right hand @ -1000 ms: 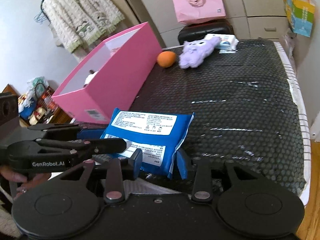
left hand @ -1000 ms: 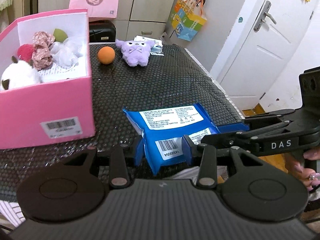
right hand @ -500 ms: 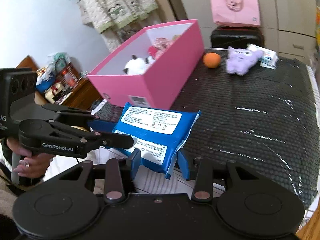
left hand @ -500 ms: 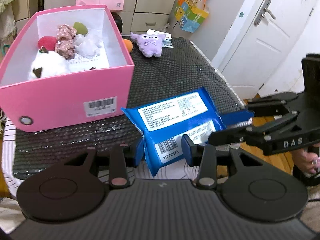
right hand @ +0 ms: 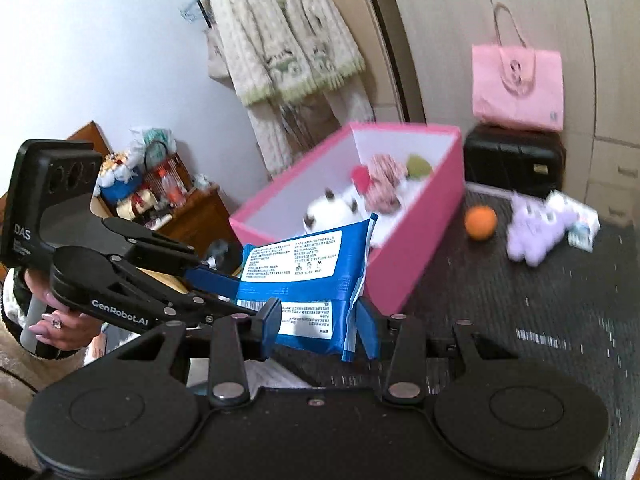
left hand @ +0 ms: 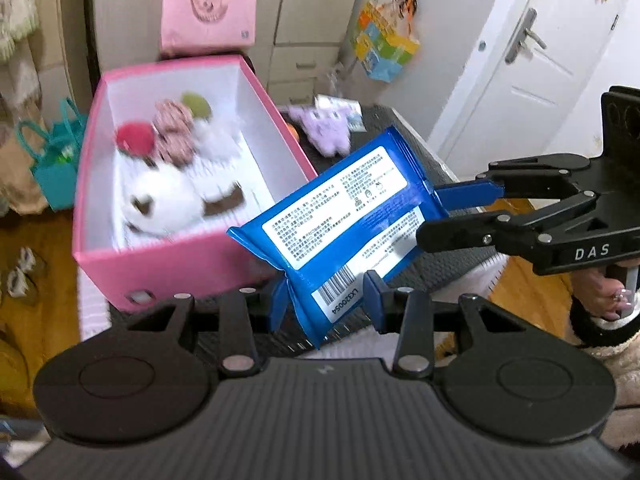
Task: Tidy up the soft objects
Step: 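Lift the blue packet with the left tool and carry it over the box, then open the left tool to drop the blue packet into the box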
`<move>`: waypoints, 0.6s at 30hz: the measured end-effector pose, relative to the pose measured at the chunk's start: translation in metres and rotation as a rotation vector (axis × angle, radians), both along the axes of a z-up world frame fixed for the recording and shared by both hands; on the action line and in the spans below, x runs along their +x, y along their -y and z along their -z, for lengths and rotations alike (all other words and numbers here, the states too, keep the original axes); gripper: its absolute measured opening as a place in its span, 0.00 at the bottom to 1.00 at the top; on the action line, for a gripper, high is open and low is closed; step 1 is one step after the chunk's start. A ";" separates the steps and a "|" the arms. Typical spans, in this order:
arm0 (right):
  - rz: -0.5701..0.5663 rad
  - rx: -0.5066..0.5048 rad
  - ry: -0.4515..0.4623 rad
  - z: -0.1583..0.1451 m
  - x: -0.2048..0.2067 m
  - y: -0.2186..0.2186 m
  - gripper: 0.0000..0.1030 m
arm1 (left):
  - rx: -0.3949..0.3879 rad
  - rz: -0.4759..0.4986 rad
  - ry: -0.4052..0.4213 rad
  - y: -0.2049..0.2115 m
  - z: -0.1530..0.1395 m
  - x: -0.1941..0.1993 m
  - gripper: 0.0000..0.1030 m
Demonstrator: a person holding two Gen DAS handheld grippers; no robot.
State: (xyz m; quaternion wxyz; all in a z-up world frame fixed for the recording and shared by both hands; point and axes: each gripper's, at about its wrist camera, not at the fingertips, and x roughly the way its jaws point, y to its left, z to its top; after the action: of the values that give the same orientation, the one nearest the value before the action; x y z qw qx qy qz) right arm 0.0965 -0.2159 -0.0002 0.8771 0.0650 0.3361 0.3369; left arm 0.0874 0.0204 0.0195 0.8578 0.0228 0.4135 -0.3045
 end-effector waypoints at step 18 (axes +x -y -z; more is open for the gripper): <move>0.004 -0.085 0.025 0.002 0.094 -0.072 0.47 | 0.015 -0.093 -0.029 -0.047 0.003 0.104 0.39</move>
State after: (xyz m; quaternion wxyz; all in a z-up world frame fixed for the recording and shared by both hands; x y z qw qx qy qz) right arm 0.1906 -0.1436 -0.0018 0.8839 0.0243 0.3387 0.3215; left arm 0.1914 0.0671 0.0164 0.8647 0.0055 0.4290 -0.2613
